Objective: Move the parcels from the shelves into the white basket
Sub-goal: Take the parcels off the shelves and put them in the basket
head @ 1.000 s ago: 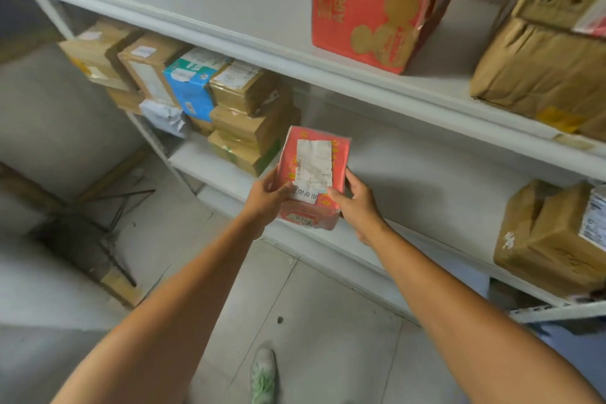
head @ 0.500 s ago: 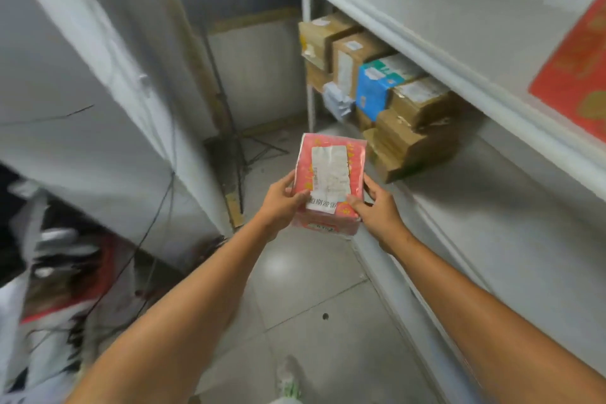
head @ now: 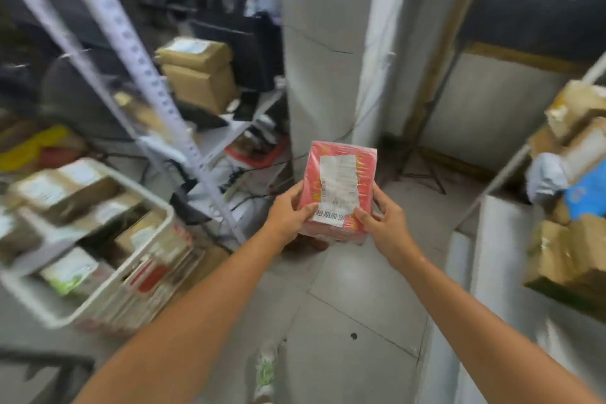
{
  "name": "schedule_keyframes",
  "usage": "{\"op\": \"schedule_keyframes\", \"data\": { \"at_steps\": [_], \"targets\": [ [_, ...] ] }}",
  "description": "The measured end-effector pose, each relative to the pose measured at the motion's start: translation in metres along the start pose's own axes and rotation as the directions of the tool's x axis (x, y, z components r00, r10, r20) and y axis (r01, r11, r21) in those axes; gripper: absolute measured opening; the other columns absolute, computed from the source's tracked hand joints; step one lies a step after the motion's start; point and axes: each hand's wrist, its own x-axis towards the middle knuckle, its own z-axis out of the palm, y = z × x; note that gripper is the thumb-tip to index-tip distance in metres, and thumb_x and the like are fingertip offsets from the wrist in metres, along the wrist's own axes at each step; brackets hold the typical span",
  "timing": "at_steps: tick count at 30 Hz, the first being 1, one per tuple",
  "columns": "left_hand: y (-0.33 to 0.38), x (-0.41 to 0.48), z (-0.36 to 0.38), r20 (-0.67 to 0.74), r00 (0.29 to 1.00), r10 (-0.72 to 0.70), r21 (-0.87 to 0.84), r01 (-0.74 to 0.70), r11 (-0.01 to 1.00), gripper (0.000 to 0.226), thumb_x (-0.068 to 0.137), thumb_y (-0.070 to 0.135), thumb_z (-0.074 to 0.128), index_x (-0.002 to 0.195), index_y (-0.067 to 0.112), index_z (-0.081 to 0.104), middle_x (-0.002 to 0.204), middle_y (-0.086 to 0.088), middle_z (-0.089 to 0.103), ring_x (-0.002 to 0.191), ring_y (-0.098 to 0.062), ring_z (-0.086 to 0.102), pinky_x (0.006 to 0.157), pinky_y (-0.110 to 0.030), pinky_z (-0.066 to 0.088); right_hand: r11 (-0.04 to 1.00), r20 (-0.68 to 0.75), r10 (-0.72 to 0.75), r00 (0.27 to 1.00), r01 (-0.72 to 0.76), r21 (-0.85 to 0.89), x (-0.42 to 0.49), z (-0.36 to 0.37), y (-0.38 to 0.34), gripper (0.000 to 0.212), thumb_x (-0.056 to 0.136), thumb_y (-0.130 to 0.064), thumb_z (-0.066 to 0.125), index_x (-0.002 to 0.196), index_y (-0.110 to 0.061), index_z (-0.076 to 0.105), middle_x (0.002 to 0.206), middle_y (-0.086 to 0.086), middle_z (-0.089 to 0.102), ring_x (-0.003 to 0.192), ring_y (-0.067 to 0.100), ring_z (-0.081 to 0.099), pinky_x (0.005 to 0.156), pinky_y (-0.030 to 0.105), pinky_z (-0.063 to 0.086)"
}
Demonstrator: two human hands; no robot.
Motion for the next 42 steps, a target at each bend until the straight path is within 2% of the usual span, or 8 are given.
{"op": "schedule_keyframes", "data": {
  "at_steps": [7,10,15,20,24,32,37,42],
  "targets": [
    [-0.027,-0.097,-0.113,-0.376,0.920,-0.107,-0.133,0.060,0.989,0.049,0.089,-0.001,0.062,0.129,0.025,0.053,0.115,0.000,0.067,0.103,-0.014,0.065,0.092,-0.037,0.054,0.994,0.389,-0.022,0.921,0.061,-0.089,-0.002,0.136,0.007,0.053,0.092,-0.005,0.063,0.137,-0.030,0.051,0.126,-0.010,0.065,0.115,0.010,0.062,0.096,0.039,0.053],
    [-0.042,-0.130,-0.160,-0.487,0.859,-0.157,-0.166,0.086,0.982,0.045,0.089,0.003,0.062,0.128,0.026,0.055,0.104,0.011,0.068,0.095,-0.002,0.065,0.078,-0.019,0.055,0.988,0.489,-0.007,0.872,0.081,-0.130,-0.001,0.199,0.015,0.054,0.091,-0.008,0.065,0.139,-0.029,0.050,0.124,-0.012,0.065,0.111,0.004,0.063,0.094,0.034,0.054],
    [-0.074,-0.159,-0.239,-0.613,0.757,-0.224,-0.210,0.117,0.971,0.054,0.090,0.006,0.062,0.137,0.029,0.048,0.115,0.004,0.067,0.105,-0.012,0.063,0.086,-0.028,0.055,0.984,0.608,0.035,0.793,0.079,-0.160,0.008,0.303,0.028,0.054,0.089,-0.004,0.065,0.138,-0.025,0.051,0.125,-0.007,0.064,0.111,0.010,0.063,0.090,0.035,0.056],
    [-0.108,-0.161,-0.320,-0.663,0.703,-0.258,-0.247,0.119,0.962,0.061,0.090,0.011,0.064,0.142,0.033,0.042,0.106,0.019,0.066,0.096,0.006,0.063,0.085,-0.024,0.054,0.979,0.678,0.071,0.731,0.079,-0.188,0.029,0.396,0.040,0.052,0.090,-0.004,0.065,0.136,-0.025,0.052,0.125,-0.007,0.063,0.112,0.007,0.062,0.083,0.018,0.054],
    [-0.142,-0.142,-0.373,-0.673,0.684,-0.282,-0.285,0.112,0.952,0.062,0.090,0.012,0.063,0.143,0.037,0.040,0.112,0.017,0.068,0.105,-0.003,0.063,0.084,-0.025,0.055,0.972,0.709,0.107,0.697,0.077,-0.222,0.060,0.458,0.053,0.057,0.090,-0.004,0.064,0.138,-0.030,0.045,0.119,-0.018,0.061,0.099,-0.013,0.061,0.074,0.011,0.052],
    [-0.211,-0.062,-0.448,-0.721,0.582,-0.376,-0.354,0.158,0.922,0.064,0.089,0.017,0.065,0.130,0.057,0.037,0.099,0.020,0.071,0.089,0.003,0.066,0.070,-0.013,0.053,0.941,0.750,0.237,0.617,0.046,-0.335,0.160,0.554,0.103,0.058,0.092,-0.008,0.063,0.141,-0.033,0.044,0.116,-0.024,0.061,0.100,-0.010,0.062,0.076,0.014,0.054],
    [-0.266,-0.004,-0.475,-0.718,0.531,-0.450,-0.435,0.162,0.886,0.060,0.090,0.021,0.065,0.140,0.042,0.040,0.124,0.017,0.062,0.111,-0.003,0.059,0.087,-0.020,0.052,0.914,0.781,0.300,0.547,0.068,-0.399,0.229,0.600,0.151,0.061,0.091,-0.007,0.063,0.140,-0.036,0.042,0.120,-0.020,0.062,0.109,0.000,0.061,0.091,0.022,0.053],
    [-0.321,0.039,-0.491,-0.696,0.498,-0.518,-0.525,0.140,0.839,0.058,0.091,0.016,0.063,0.140,0.038,0.042,0.135,0.008,0.056,0.122,-0.013,0.054,0.101,-0.039,0.048,0.866,0.750,0.386,0.536,0.069,-0.495,0.274,0.633,0.203,0.065,0.092,-0.006,0.062,0.148,-0.027,0.036,0.124,-0.010,0.061,0.109,0.006,0.059,0.083,0.015,0.053]
  ]
}}
